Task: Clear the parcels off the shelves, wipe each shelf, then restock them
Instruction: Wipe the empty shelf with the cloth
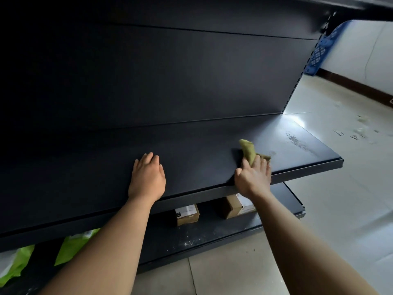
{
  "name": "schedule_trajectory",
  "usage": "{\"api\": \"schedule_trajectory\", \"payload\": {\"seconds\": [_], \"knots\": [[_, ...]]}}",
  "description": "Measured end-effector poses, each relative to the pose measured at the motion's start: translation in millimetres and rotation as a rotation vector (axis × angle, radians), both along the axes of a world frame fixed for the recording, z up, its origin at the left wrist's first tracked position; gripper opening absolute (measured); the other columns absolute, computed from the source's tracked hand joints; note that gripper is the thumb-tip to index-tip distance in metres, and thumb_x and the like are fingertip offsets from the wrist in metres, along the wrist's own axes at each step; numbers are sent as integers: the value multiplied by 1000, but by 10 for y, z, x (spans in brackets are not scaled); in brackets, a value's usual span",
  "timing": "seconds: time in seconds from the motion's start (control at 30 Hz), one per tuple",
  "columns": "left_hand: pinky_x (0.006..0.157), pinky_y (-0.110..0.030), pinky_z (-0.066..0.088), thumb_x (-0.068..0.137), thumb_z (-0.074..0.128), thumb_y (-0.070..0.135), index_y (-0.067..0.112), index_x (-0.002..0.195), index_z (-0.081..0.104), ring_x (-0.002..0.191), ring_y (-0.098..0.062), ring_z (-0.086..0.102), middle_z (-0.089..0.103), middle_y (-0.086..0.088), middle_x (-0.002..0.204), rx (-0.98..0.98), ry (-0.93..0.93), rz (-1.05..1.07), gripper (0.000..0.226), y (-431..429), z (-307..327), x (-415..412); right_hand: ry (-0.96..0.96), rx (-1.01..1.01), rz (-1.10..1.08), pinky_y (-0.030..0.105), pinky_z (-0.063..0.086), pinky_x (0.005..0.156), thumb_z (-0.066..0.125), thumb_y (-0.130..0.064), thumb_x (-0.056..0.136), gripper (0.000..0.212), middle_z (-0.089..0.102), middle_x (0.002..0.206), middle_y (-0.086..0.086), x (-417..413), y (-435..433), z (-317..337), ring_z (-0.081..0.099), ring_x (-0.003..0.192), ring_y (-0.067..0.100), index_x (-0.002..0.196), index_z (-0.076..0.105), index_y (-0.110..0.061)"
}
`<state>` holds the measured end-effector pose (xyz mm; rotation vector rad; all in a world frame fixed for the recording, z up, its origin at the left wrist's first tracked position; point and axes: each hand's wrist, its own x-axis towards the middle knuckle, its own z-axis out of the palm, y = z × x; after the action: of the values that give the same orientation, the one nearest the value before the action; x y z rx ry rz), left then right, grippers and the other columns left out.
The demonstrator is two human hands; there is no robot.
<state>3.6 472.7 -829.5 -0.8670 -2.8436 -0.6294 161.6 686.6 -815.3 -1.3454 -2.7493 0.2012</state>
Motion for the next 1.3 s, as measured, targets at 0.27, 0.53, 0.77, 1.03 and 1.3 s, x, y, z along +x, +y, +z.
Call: {"api": "schedule_trajectory", "payload": {"seconds": [0.27, 0.53, 0.77, 1.03, 1.3], "knots": [[119, -35, 13, 97, 34, 0, 0, 135, 49, 139, -21, 32, 41, -10, 147, 238, -164, -28, 41, -74, 62, -75, 160, -11, 308, 43, -16, 115, 30, -40, 90, 66, 4, 160, 20, -317, -1261, -79, -2, 147, 34, 151, 24, -17], [105, -16, 24, 93, 34, -9, -3, 130, 53, 131, -22, 43, 49, -12, 140, 305, -265, -81, 42, -347, 117, -180, 84, -60, 469, 46, -15, 118, 39, -39, 89, 78, -10, 158, 23, -427, -1711, -102, -15, 146, 37, 154, 6, -11], [109, -20, 24, 95, 33, -5, -1, 134, 49, 134, -20, 38, 43, -7, 144, 298, -306, -90, 42, -378, 122, -112, 40, 43, 355, 45, -10, 120, 30, -30, 92, 67, -2, 160, 19, -80, -1025, -142, -8, 148, 30, 154, 7, -18], [117, -33, 20, 96, 34, -2, -3, 138, 44, 137, -22, 33, 38, -8, 149, 167, -254, -119, 43, -332, 107, -148, 250, -32, 225, 32, 30, 109, 43, -10, 94, 48, 31, 142, 19, 242, -142, 26, 40, 125, 35, 142, 38, -9], [114, -36, 24, 95, 35, 7, 1, 134, 44, 130, -30, 38, 36, -9, 149, -17, -211, -36, 41, 82, 270, 53, 752, -671, -170, 39, 49, 92, 47, -11, 86, 48, 56, 124, 9, 120, 220, 420, 51, 117, 30, 135, 47, -10]]}}
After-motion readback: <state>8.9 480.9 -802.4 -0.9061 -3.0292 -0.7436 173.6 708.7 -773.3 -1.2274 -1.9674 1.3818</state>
